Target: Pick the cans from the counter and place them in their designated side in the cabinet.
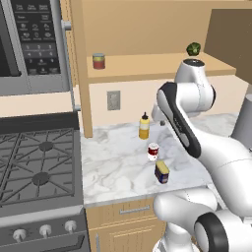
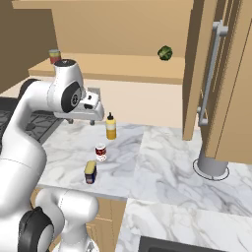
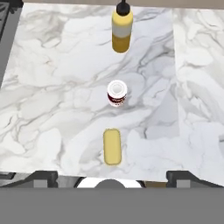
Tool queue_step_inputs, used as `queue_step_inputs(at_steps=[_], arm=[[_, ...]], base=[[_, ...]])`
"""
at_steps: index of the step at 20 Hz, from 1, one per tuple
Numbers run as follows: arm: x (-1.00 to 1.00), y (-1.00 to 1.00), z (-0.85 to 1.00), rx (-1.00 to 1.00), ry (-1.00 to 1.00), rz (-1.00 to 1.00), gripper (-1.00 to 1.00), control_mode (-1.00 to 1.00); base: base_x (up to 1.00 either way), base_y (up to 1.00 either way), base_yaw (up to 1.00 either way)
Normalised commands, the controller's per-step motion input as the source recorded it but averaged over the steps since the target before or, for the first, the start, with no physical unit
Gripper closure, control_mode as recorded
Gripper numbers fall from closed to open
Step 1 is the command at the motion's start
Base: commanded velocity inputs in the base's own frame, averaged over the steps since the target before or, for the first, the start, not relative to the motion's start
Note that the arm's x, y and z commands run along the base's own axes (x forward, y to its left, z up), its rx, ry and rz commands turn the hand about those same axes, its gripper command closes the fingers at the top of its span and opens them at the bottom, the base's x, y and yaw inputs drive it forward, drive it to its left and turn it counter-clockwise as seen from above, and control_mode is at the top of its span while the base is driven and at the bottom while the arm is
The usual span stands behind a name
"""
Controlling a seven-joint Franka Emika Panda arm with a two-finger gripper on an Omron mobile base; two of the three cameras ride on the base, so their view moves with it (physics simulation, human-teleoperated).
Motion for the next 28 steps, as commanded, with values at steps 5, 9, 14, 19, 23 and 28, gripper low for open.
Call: queue_step_inputs(at_steps=[5,9,14,19,23,28], arm=[[-0.03,0.01,-0.12,0.01,0.07,-0.01,-1.0,-1.0],[-0.01,0.03,-0.05,0.06,0.01,0.0,-1.0,-1.0],[-0.14,0.0,-0.1,0.03,0.0,0.0,-1.0,-1.0],[-0.18,0.0,-0.17,0.0,0.0,0.0,-1.0,-1.0],[-0.15,0.0,-0.19,0.0,0.01,0.0,-1.0,-1.0],[-0.13,0.0,-0.18,0.0,0.0,0.0,-1.0,-1.0]], base=[[0.0,0.0,0.0],[0.0,0.0,0.0],[0.0,0.0,0.0],[0.0,0.0,0.0],[0.0,0.0,0.0],[0.0,0.0,0.0]])
